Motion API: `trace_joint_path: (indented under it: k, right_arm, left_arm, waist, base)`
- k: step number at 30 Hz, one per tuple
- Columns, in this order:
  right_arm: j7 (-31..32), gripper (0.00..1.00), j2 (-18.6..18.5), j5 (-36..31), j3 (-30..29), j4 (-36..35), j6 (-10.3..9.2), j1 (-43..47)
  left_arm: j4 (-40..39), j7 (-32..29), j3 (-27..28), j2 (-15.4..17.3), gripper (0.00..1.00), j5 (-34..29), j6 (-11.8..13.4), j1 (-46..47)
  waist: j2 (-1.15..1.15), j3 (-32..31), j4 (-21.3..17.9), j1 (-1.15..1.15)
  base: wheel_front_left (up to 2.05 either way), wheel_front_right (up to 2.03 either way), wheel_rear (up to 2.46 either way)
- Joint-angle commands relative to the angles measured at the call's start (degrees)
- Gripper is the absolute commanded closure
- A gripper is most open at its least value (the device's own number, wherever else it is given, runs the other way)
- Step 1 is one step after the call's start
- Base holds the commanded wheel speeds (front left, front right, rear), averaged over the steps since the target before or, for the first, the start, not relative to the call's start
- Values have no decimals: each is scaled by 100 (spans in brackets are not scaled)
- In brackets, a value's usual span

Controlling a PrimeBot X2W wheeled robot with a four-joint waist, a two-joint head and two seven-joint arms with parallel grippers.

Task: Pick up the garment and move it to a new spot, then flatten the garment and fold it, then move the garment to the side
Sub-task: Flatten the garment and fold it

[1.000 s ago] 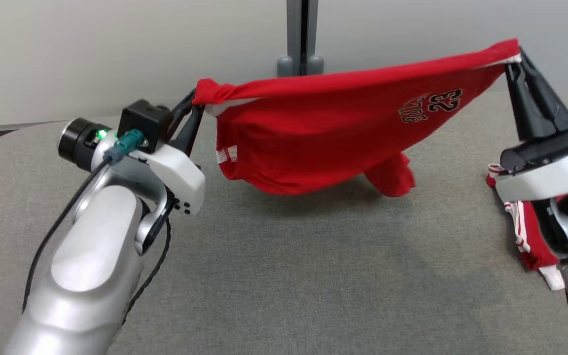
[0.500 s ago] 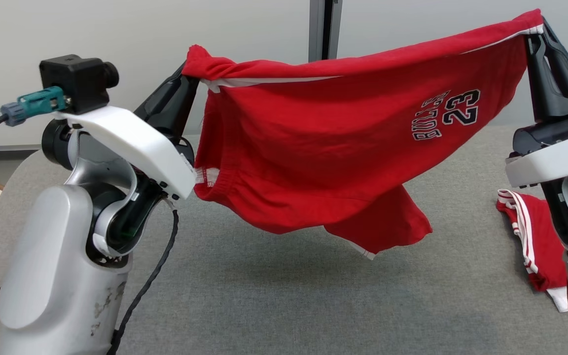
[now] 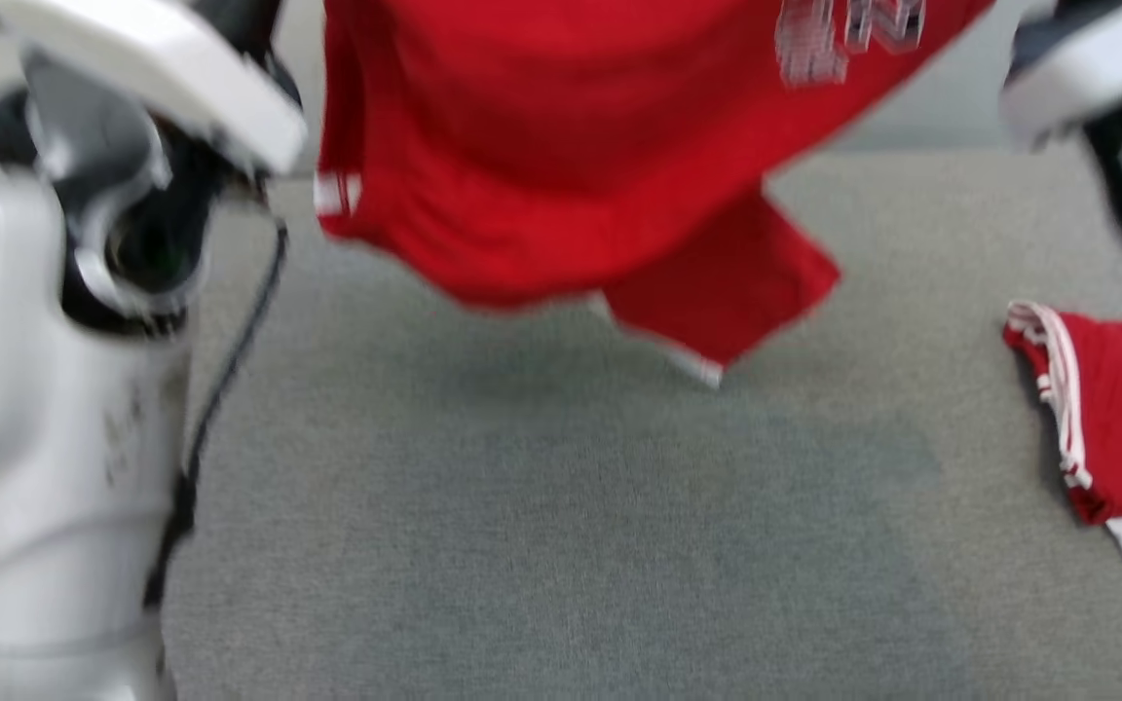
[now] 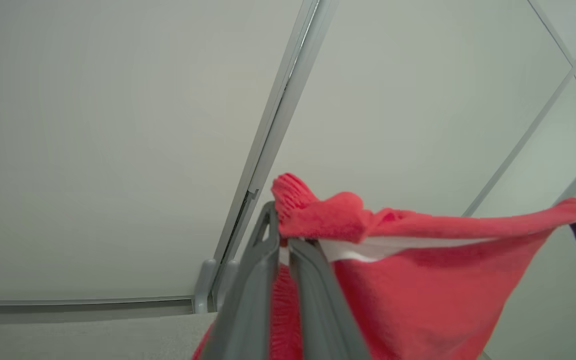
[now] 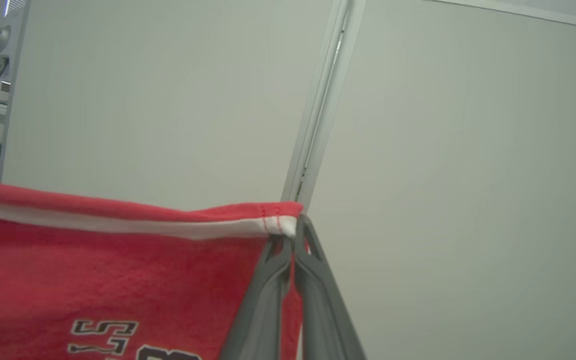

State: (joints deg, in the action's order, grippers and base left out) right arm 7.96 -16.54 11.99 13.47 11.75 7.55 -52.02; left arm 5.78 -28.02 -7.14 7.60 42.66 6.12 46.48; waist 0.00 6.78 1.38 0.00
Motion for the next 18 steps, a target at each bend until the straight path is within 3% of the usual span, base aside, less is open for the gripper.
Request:
trace_joint_path:
  k: [1,3,10,18]
  right_arm:
    - [-114,100,-81,41,84,232,-13,-567]
    - [-209,100,-102,36,142,448,-13,-906]
    - [-1330,100,40,-341,140,1990,-15,-2708]
    - [-2174,100,398,-452,127,3287,-14,-2857]
  left_arm:
    - [244,103,78,17,100,-61,11,513]
    - [485,208,148,-1,100,-68,34,783]
    - [2027,1483,394,-85,100,-184,-335,2459]
    - [3488,2819,-8,-213,100,-654,-916,3034]
  waist:
    - [0,858,-101,0]
    - [0,1058,-128,0]
    - [0,1900,-248,0]
    - [0,2391,-181,0]
  base:
    - [0,0,0]
    - [0,0,0]
    - [0,0,0]
    - [0,0,0]
